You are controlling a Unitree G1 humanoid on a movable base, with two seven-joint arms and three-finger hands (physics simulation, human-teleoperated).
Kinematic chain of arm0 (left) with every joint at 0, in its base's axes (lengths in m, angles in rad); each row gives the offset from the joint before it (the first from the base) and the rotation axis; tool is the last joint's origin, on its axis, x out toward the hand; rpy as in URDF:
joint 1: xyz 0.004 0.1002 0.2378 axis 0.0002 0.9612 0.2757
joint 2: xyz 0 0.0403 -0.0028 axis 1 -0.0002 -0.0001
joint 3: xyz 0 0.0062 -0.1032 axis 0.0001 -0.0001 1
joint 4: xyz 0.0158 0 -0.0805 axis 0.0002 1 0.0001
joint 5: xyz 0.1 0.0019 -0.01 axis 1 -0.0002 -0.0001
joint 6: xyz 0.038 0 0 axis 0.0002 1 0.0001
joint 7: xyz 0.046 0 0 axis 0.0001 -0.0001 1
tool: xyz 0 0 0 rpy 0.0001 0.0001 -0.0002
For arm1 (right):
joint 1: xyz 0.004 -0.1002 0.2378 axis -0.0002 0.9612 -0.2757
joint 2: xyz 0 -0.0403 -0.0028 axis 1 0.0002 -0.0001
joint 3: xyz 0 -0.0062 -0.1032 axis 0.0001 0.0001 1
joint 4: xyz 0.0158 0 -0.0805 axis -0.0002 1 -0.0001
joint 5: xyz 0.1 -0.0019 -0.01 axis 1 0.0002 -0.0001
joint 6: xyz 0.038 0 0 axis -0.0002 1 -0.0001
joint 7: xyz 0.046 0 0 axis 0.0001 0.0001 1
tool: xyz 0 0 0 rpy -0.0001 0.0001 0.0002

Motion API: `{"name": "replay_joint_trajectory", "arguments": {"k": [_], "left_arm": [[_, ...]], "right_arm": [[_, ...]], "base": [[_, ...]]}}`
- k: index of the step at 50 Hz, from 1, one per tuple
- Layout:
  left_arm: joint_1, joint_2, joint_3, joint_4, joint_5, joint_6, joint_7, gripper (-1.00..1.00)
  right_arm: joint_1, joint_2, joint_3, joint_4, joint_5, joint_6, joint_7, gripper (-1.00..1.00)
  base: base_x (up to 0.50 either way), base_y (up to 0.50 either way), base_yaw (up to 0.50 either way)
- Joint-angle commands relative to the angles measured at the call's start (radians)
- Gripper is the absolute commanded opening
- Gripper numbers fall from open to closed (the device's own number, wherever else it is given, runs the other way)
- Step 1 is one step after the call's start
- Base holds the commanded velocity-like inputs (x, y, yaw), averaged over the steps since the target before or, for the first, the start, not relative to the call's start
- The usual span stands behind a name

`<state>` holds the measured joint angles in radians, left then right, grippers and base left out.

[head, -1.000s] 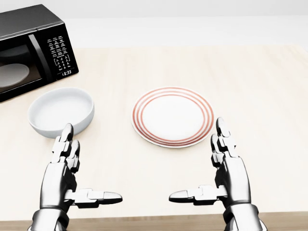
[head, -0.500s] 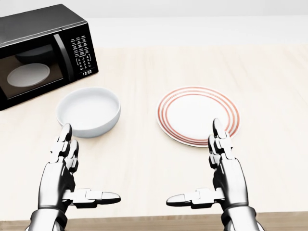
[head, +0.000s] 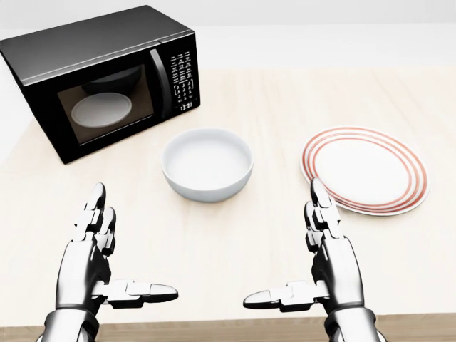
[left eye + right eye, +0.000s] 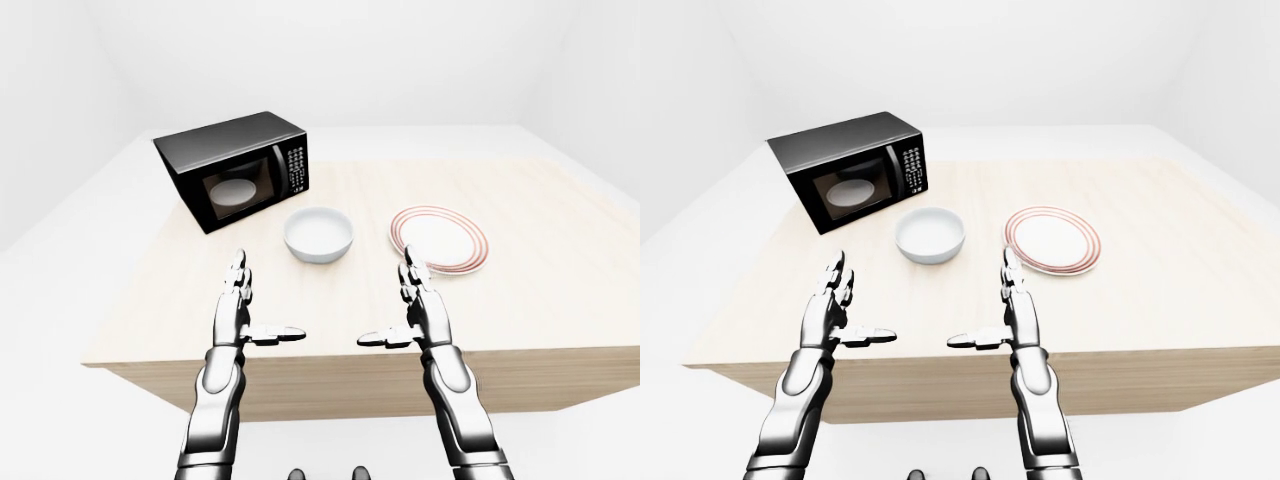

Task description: Pick up the white bowl and put it on the plate.

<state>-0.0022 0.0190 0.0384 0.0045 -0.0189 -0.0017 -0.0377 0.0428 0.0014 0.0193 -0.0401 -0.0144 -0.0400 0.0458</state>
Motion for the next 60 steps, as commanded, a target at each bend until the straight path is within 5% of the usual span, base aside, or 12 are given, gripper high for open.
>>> {"name": "replay_joint_trajectory", "arguments": {"k": [1,33,60], "left_arm": [[0.0,0.0,0.0,0.0,0.0,0.0,0.0,1.0],[0.0,0.0,0.0,0.0,0.0,0.0,0.0,1.0],[0.0,0.0,0.0,0.0,0.0,0.0,0.0,1.0]], "right_arm": [[-0.006,0.001,-0.002,0.016,0.003,-0.002,-0.004,1.0],[0.0,0.004,0.013,-0.01,0.004,0.038,-0.004,1.0],[-0.001,0.008,0.026,0.02,-0.009,0.009,-0.001,1.0]], "base": [[0.0,0.26,0.0],[0.08,0.01,0.0],[0.32,0.0,0.0]]}}
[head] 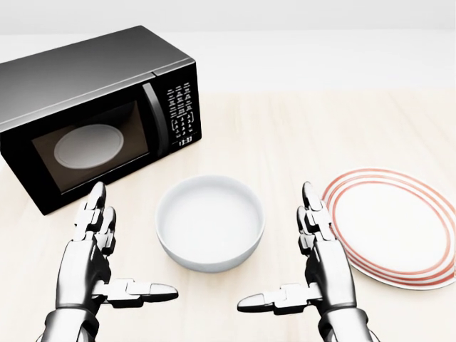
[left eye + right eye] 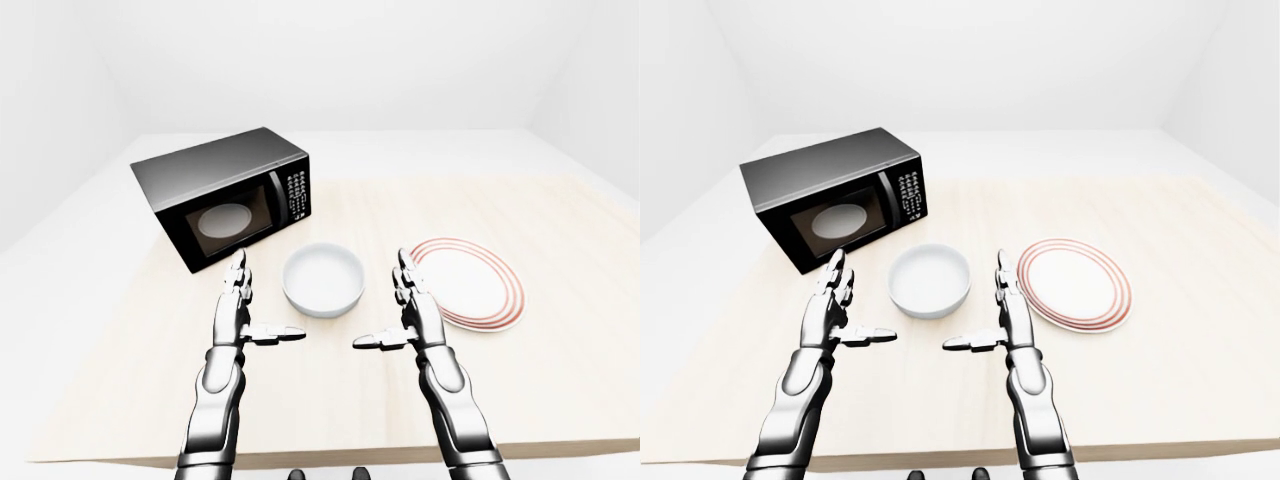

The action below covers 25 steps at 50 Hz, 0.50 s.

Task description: Pick up the white bowl and put it on the plate.

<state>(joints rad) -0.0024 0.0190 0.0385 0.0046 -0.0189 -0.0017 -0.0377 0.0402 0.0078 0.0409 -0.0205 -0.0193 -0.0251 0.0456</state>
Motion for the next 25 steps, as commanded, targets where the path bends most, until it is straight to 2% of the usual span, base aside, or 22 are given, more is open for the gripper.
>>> {"name": "replay_joint_trajectory", "arguments": {"k": [1,7,13,22,25], "left_arm": [[0.0,0.0,0.0,0.0,0.0,0.0,0.0,1.0],[0.0,0.0,0.0,0.0,0.0,0.0,0.0,1.0],[0.0,0.0,0.0,0.0,0.0,0.0,0.0,1.0],[0.0,0.0,0.0,0.0,0.0,0.0,0.0,1.0],[0.0,0.0,0.0,0.0,0.0,0.0,0.0,1.0]], "right_arm": [[0.002,0.001,0.005,0.0,-0.004,-0.006,-0.001,1.0],[0.002,-0.003,0.012,-0.007,-0.052,-0.017,-0.019,1.0],[-0.01,-0.027,0.018,-0.038,-0.228,-0.023,-0.076,1.0],[-0.039,-0.038,0.033,-0.072,-0.445,0.007,-0.062,1.0],[-0.051,-0.039,0.038,-0.052,-0.491,-0.002,-0.061,1.0]], "base": [[0.09,0.0,0.0],[0.0,0.0,0.0],[0.0,0.0,0.0],[0.0,0.0,0.0],[0.0,0.0,0.0]]}}
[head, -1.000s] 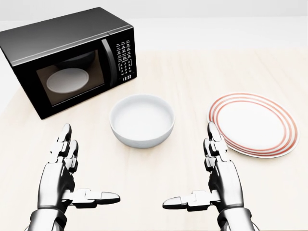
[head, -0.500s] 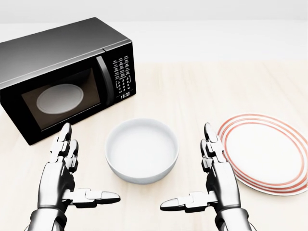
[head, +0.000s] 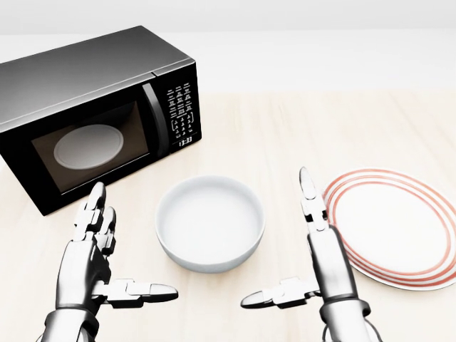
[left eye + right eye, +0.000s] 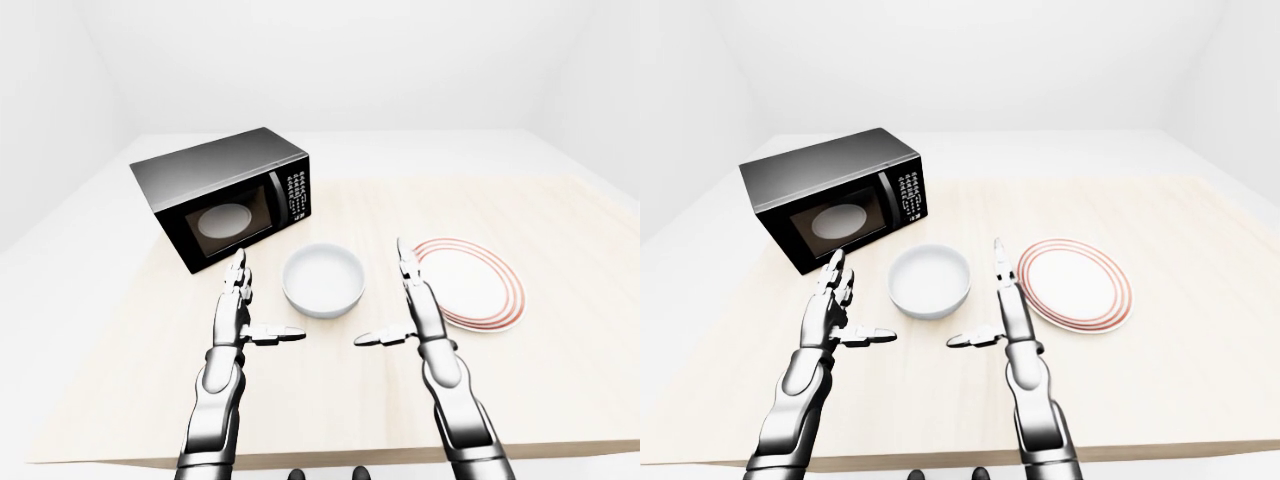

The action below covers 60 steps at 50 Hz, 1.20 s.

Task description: Pick up the white bowl and put it on the plate.

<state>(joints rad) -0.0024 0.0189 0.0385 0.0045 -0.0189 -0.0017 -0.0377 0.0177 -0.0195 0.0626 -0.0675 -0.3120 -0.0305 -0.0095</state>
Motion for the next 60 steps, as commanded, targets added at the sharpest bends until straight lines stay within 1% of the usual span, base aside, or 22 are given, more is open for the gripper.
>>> {"name": "replay_joint_trajectory", "arguments": {"k": [1,4,10,12,20,22,24,28,29,30,32,33,35,40,41,42,45,52,60], "left_arm": [[0.0,0.0,0.0,0.0,0.0,0.0,0.0,1.0],[0.0,0.0,0.0,0.0,0.0,0.0,0.0,1.0],[0.0,0.0,0.0,0.0,0.0,0.0,0.0,1.0],[0.0,0.0,0.0,0.0,0.0,0.0,0.0,1.0],[0.0,0.0,0.0,0.0,0.0,0.0,0.0,1.0],[0.0,0.0,0.0,0.0,0.0,0.0,0.0,1.0],[0.0,0.0,0.0,0.0,0.0,0.0,0.0,1.0],[0.0,0.0,0.0,0.0,0.0,0.0,0.0,1.0],[0.0,0.0,0.0,0.0,0.0,0.0,0.0,1.0],[0.0,0.0,0.0,0.0,0.0,0.0,0.0,1.0],[0.0,0.0,0.0,0.0,0.0,0.0,0.0,1.0],[0.0,0.0,0.0,0.0,0.0,0.0,0.0,1.0],[0.0,0.0,0.0,0.0,0.0,0.0,0.0,1.0],[0.0,0.0,0.0,0.0,0.0,0.0,0.0,1.0],[0.0,0.0,0.0,0.0,0.0,0.0,0.0,1.0],[0.0,0.0,0.0,0.0,0.0,0.0,0.0,1.0],[0.0,0.0,0.0,0.0,0.0,0.0,0.0,1.0],[0.0,0.0,0.0,0.0,0.0,0.0,0.0,1.0],[0.0,0.0,0.0,0.0,0.0,0.0,0.0,1.0]], "right_arm": [[-0.032,-0.011,0.019,0.002,-0.214,0.002,-0.004,1.0],[-0.041,-0.012,0.028,0.015,-0.26,-0.003,0.005,1.0],[-0.084,-0.019,0.038,0.1,-0.35,-0.03,0.012,1.0],[-0.089,-0.02,0.043,0.093,-0.39,-0.025,0.023,1.0],[-0.103,-0.026,0.056,0.125,-0.511,-0.042,0.047,1.0],[-0.102,-0.028,0.062,0.116,-0.548,-0.038,0.061,1.0],[-0.106,-0.029,0.061,0.12,-0.572,-0.044,0.068,1.0],[-0.108,-0.029,0.065,0.094,-0.621,-0.038,0.102,1.0],[-0.11,-0.032,0.067,0.105,-0.636,-0.045,0.098,1.0],[-0.111,-0.033,0.07,0.098,-0.654,-0.043,0.111,1.0],[-0.114,-0.035,0.075,0.134,-0.679,-0.057,0.096,1.0],[-0.115,-0.035,0.077,0.144,-0.691,-0.057,0.095,1.0],[-0.118,-0.035,0.09,0.123,-0.734,-0.057,0.134,1.0],[-0.132,-0.035,0.091,0.118,-0.786,-0.057,0.186,1.0],[-0.136,-0.037,0.091,0.148,-0.794,-0.057,0.167,1.0],[-0.137,-0.037,0.092,0.126,-0.806,-0.057,0.196,1.0],[-0.149,-0.039,0.092,0.118,-0.841,-0.057,0.223,1.0],[-0.169,-0.033,0.095,0.103,-0.903,-0.057,0.259,1.0],[-0.21,-0.025,0.089,0.091,-0.942,-0.057,0.297,1.0]], "base": [[0.0,0.0,0.0],[0.0,0.0,0.0],[0.0,0.0,0.0],[0.0,0.0,0.0],[0.0,0.0,0.0],[0.0,0.0,0.0],[0.0,0.0,0.0],[0.0,0.0,0.0],[0.0,0.0,0.0],[0.0,0.0,0.0],[0.0,0.0,0.0],[0.0,0.0,0.0],[0.0,0.0,0.0],[0.0,0.0,0.0],[0.0,0.0,0.0],[0.0,0.0,0.0],[0.0,0.0,0.0],[0.0,0.0,0.0],[0.0,0.0,0.0]]}}
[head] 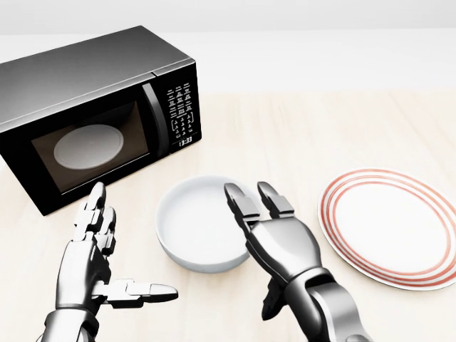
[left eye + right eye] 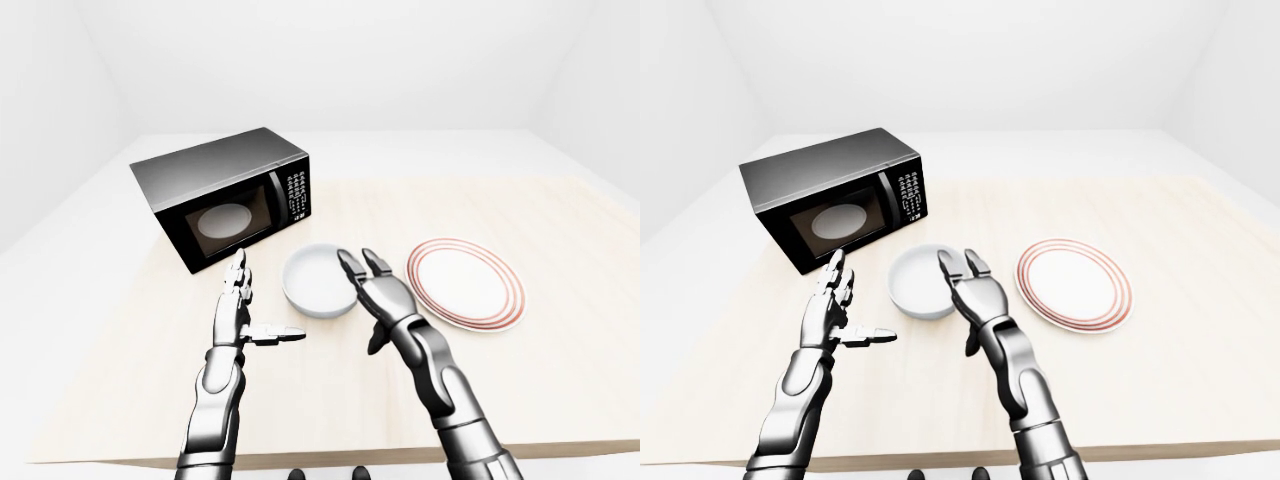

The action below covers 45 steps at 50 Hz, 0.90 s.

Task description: Pick up the white bowl and put it on the plate.

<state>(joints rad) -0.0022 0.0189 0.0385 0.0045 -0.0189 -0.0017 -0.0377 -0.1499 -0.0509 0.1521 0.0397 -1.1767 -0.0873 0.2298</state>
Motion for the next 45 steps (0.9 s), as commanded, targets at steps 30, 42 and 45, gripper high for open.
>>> {"name": "replay_joint_trajectory", "arguments": {"k": [30,42,45], "left_arm": [[0.0,0.0,0.0,0.0,0.0,0.0,0.0,1.0],[0.0,0.0,0.0,0.0,0.0,0.0,0.0,1.0],[0.0,0.0,0.0,0.0,0.0,0.0,0.0,1.0]], "right_arm": [[-0.122,0.042,0.037,-0.037,-0.076,0.0,0.45,1.0],[-0.149,0.06,0.052,-0.047,-0.055,0.0,0.468,1.0],[-0.159,0.063,0.053,-0.035,-0.057,0.0,0.468,1.0]], "base": [[0.0,0.0,0.0],[0.0,0.0,0.0],[0.0,0.0,0.0]]}}
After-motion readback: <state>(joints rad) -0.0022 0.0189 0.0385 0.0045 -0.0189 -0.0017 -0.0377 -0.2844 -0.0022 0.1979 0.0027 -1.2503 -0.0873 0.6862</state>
